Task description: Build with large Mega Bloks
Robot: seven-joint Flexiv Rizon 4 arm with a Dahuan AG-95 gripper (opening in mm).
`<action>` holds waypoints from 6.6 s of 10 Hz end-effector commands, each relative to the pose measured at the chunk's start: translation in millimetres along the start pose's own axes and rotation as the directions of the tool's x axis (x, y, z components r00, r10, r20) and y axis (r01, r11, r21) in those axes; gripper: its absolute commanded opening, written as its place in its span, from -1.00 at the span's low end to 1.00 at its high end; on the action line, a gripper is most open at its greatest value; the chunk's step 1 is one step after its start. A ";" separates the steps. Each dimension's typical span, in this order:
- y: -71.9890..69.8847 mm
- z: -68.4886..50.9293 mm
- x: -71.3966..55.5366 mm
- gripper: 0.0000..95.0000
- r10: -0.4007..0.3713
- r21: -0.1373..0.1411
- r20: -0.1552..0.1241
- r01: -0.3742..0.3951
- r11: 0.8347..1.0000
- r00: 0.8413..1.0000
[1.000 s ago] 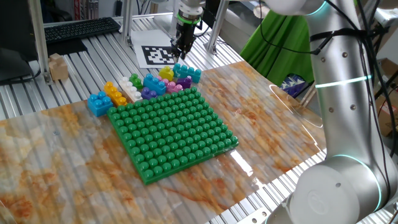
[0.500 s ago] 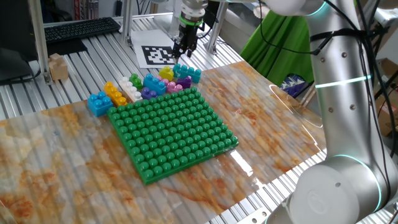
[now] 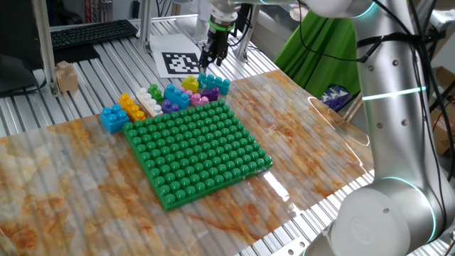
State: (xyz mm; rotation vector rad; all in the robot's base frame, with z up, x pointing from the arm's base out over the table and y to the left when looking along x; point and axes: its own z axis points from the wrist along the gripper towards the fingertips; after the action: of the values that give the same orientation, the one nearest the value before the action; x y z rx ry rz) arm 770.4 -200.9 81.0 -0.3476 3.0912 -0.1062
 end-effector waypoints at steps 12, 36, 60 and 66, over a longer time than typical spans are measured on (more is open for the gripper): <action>-6.4 40.9 1.5 0.60 0.021 -0.016 0.025 -0.021 1.000 0.999; -2.7 -3.0 -3.1 -1.00 -0.002 -0.040 -0.022 0.001 0.999 1.000; 114.5 -43.1 49.7 -1.00 0.222 -0.049 -0.025 -0.223 0.974 0.975; 132.9 -54.4 60.3 -1.00 0.223 -0.043 -0.032 -0.225 0.973 0.974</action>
State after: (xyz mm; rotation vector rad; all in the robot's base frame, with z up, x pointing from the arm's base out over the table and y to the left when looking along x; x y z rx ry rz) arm 678.2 -81.2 124.8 0.0049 3.1337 -0.0367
